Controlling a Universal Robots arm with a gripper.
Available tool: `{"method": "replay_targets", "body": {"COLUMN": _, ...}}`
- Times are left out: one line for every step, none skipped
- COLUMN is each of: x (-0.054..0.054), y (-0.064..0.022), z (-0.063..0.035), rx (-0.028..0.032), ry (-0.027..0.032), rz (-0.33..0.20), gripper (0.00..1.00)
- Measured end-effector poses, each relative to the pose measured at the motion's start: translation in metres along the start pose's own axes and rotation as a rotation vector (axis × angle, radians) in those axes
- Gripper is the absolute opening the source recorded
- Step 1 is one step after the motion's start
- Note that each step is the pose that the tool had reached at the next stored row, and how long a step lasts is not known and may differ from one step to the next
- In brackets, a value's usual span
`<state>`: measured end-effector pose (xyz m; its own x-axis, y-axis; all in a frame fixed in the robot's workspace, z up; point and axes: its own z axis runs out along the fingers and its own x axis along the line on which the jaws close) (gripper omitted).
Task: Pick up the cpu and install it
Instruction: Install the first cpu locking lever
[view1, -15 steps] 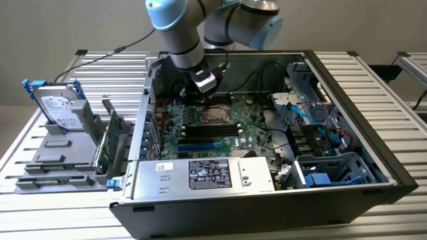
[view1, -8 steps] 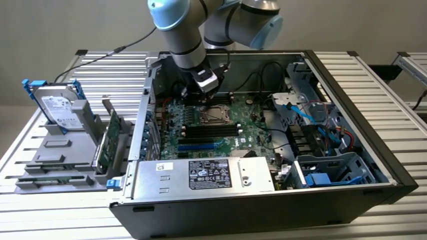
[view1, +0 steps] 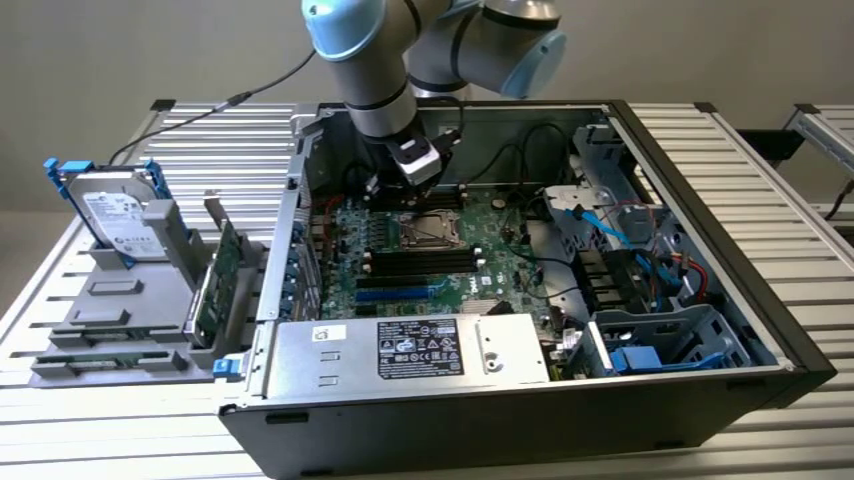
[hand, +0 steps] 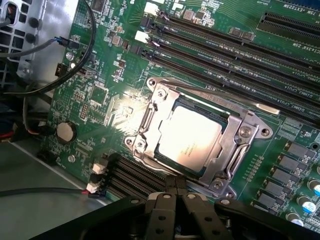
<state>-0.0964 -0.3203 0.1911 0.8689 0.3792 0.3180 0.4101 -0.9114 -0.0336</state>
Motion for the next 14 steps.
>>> {"method": "replay_targets", "body": {"x": 0.0005, "y": 0.0003, "z": 0.0002, "rx": 0.0, "ry": 0.0, "rz": 0.0, "gripper": 0.11}}
{"method": "replay_targets", "body": {"x": 0.001, "y": 0.0005, "z": 0.0004, "rx": 0.0001, "ry": 0.0, "rz": 0.0, "gripper": 0.11}}
{"method": "replay_targets", "body": {"x": 0.0015, "y": 0.0007, "z": 0.0006, "rx": 0.0001, "ry": 0.0, "rz": 0.0, "gripper": 0.11}}
{"method": "replay_targets", "body": {"x": 0.0019, "y": 0.001, "z": 0.0008, "rx": 0.0001, "ry": -0.0001, "rz": 0.0, "gripper": 0.11}}
{"method": "replay_targets", "body": {"x": 0.0023, "y": 0.0012, "z": 0.001, "rx": 0.0001, "ry": -0.0001, "rz": 0.0, "gripper": 0.11}}
{"method": "replay_targets", "body": {"x": 0.0027, "y": 0.0014, "z": 0.0011, "rx": 0.0001, "ry": 0.0, "rz": 0.0, "gripper": 0.11}}
{"method": "replay_targets", "body": {"x": 0.0031, "y": 0.0015, "z": 0.0013, "rx": 0.0001, "ry": 0.0, "rz": 0.0, "gripper": 0.11}}
{"method": "replay_targets", "body": {"x": 0.0034, "y": 0.0017, "z": 0.0014, "rx": 0.0001, "ry": 0.0, "rz": 0.0, "gripper": 0.11}}
{"method": "replay_targets", "body": {"x": 0.0037, "y": 0.0018, "z": 0.0015, "rx": 0.0, "ry": 0.0, "rz": 0.0, "gripper": 0.11}}
{"method": "replay_targets", "body": {"x": 0.0038, "y": 0.0019, "z": 0.0016, "rx": 0.0, "ry": 0.0, "rz": 0.0, "gripper": 0.11}}
{"method": "replay_targets", "body": {"x": 0.0039, "y": 0.002, "z": 0.0016, "rx": 0.0001, "ry": 0.0002, "rz": 0.0, "gripper": 0.11}}
{"method": "replay_targets", "body": {"x": 0.0039, "y": 0.002, "z": 0.0017, "rx": 0.0001, "ry": 0.0002, "rz": 0.0, "gripper": 0.11}}
{"method": "replay_targets", "body": {"x": 0.004, "y": 0.0021, "z": 0.0017, "rx": 0.0001, "ry": 0.0001, "rz": 0.0, "gripper": 0.11}}
{"method": "replay_targets", "body": {"x": 0.004, "y": 0.0021, "z": 0.0017, "rx": 0.0, "ry": 0.0001, "rz": 0.0, "gripper": 0.11}}
